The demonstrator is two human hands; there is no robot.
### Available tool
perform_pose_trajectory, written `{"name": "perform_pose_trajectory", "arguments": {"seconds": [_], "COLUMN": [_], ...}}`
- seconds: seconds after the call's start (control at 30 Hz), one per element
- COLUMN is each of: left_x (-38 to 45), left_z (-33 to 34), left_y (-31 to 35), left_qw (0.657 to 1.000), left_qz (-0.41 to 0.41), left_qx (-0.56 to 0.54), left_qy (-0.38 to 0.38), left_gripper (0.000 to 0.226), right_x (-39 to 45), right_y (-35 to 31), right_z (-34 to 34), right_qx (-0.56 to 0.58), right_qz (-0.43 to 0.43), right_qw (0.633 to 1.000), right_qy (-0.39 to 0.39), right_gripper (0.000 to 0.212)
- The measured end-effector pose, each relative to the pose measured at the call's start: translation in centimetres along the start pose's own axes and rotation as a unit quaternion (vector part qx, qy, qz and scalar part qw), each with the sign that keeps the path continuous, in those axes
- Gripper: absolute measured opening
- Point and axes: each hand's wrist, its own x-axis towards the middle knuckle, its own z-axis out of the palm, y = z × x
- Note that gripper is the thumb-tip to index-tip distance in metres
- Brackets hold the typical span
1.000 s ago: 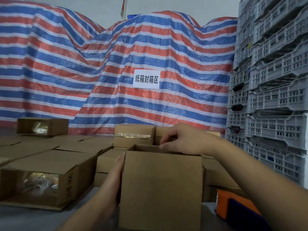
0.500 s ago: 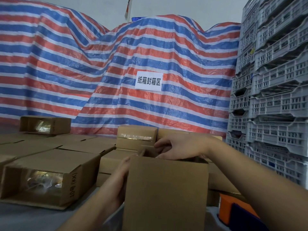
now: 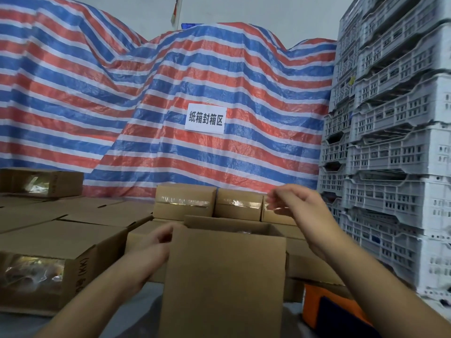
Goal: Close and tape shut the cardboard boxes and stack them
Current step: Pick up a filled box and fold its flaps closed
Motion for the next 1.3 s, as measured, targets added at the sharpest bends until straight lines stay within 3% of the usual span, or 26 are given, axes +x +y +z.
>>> {"name": "perform_pose_trajectory", "arguments": {"seconds": [0.07,0.17,0.3,0.53,0.73,0.77,0.83,0.9,0.97,1.07,1.23,1.3], "left_x": [0.4,0.7,0.6,1.3,1.3,1.2,1.0,1.1,1.2,1.1,1.0,0.7], "left_z": [-0.5,-0.4,0.0,0.9,1.0,0.9,1.0,1.3,1.4,1.3,1.7,1.7], "left_y": [0.7,1.8,2.8,1.6,0.8,0.8,0.9,0.6,0.1,-0.5,-0.4,-0.3], "left_qw": [0.995,0.985,0.992,0.991,0.988,0.99,0.994,0.997,0.996,0.996,0.992,0.995], "left_qz": [0.063,0.103,0.057,0.081,0.111,0.111,0.095,0.069,0.031,0.003,0.058,0.067], "left_qx": [0.076,0.14,0.045,0.08,0.098,0.083,0.05,0.048,0.028,-0.062,0.061,0.056], "left_qy": [0.015,-0.018,-0.106,-0.067,-0.034,-0.034,-0.035,0.004,0.078,0.07,0.089,0.037], "left_gripper": [0.027,0.029,0.04,0.043,0.045,0.044,0.037,0.025,0.046,0.078,0.039,0.03], "right_x": [-1.7,-4.1,-5.4,-6.2,-6.9,-7.2,-7.5,-7.7,-7.7,-7.4,-7.1,-6.9], "right_y": [2.0,4.7,6.6,6.8,6.1,5.8,4.8,3.9,3.8,4.3,5.3,5.6], "right_z": [-1.2,-0.8,0.9,1.6,2.4,2.3,2.3,2.5,2.7,2.5,2.5,2.5], "right_qx": [0.025,0.024,0.076,0.122,0.035,0.03,0.018,0.016,0.013,0.019,0.018,0.024], "right_qz": [0.044,0.096,0.153,0.118,0.178,0.16,0.123,0.09,0.085,0.071,0.084,0.093], "right_qw": [0.998,0.994,0.985,0.985,0.982,0.985,0.989,0.991,0.992,0.994,0.993,0.992], "right_qy": [0.046,0.047,0.038,0.019,-0.045,-0.054,-0.075,-0.096,-0.093,-0.076,-0.082,-0.084], "right_gripper": [0.025,0.019,0.018,0.026,0.072,0.067,0.035,0.027,0.029,0.031,0.042,0.042]}}
